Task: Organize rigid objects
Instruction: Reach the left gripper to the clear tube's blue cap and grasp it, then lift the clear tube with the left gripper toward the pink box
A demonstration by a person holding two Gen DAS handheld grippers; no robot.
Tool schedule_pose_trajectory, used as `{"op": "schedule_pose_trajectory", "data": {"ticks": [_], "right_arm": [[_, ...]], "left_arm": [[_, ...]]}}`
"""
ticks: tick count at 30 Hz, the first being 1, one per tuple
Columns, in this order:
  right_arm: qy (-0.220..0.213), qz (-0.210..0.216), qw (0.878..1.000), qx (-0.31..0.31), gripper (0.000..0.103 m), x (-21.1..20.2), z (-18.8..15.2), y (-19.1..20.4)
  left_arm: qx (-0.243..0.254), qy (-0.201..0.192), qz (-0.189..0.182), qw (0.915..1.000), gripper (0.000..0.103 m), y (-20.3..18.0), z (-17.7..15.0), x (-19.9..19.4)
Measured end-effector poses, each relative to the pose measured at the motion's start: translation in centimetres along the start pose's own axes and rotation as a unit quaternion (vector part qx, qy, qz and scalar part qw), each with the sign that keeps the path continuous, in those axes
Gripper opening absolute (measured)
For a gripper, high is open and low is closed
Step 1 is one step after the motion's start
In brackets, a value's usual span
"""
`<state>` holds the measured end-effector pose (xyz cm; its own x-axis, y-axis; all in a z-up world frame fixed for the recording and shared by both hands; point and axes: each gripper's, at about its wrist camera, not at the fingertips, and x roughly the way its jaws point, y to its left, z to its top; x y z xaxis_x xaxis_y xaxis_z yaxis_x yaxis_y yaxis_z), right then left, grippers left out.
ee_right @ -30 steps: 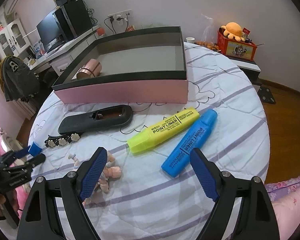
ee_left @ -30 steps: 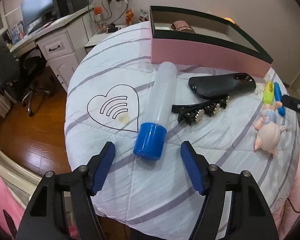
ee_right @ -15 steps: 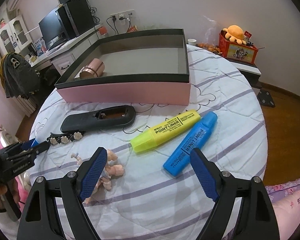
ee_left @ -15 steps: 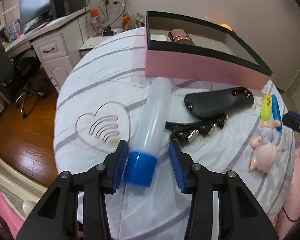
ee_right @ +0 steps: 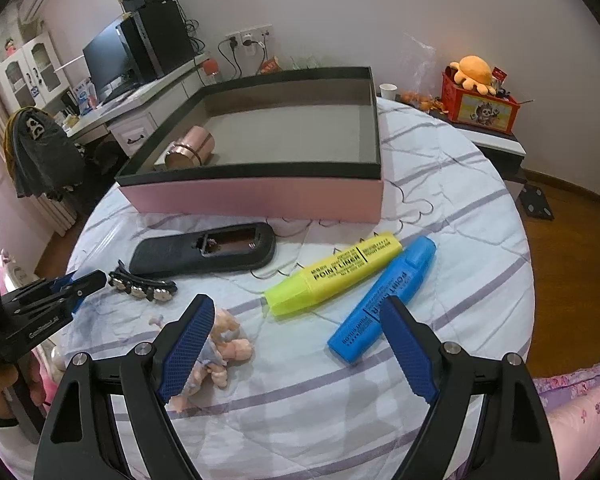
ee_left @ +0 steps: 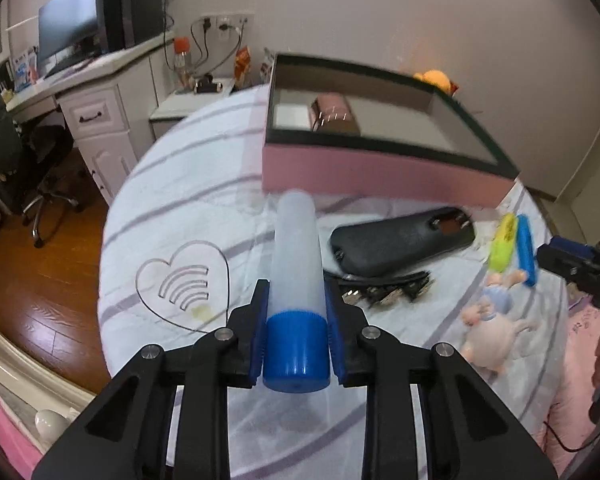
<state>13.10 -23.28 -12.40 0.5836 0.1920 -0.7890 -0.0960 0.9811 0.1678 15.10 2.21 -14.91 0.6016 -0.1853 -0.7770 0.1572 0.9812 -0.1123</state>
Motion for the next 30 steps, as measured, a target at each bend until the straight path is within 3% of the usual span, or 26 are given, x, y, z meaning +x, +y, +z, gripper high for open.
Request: {"op": "schedule_pose_trajectory", "data": {"ticks": [5, 8, 15, 21, 30], "right_arm": [[-0.012, 0.009, 1.000, -0.004, 0.086, -0.6, 0.6, 0.1], [-0.016, 0.013, 1.000, -0.004, 0.086, -0.7, 1.0, -0.1], [-0.017, 0.020, 1.000, 0.001, 0.086, -0.5, 1.1, -0.8], [-0.009, 0.018, 1.000, 0.007, 0.086, 0.1, 0.9, -1.6], [0.002, 0.019, 1.000, 0.009, 0.086, 1.0, 1.1, -1.9]], "left_arm": [[0.005, -0.032, -0.007, 0.9995, 0.026, -0.7, 0.7, -2.8], [0.016, -0.032, -0.005, 0.9994, 0.026, -1.4, 1.2, -3.0], [0.029, 0.039, 0.001, 0.9988, 0.026, -1.9, -0.3, 1.0], [0.034, 0.062, -0.002, 0.9975, 0.030, -2.3, 0.0, 3.0], [0.032, 0.018, -0.005, 0.9993, 0.026, -2.3, 0.8, 1.7]]}}
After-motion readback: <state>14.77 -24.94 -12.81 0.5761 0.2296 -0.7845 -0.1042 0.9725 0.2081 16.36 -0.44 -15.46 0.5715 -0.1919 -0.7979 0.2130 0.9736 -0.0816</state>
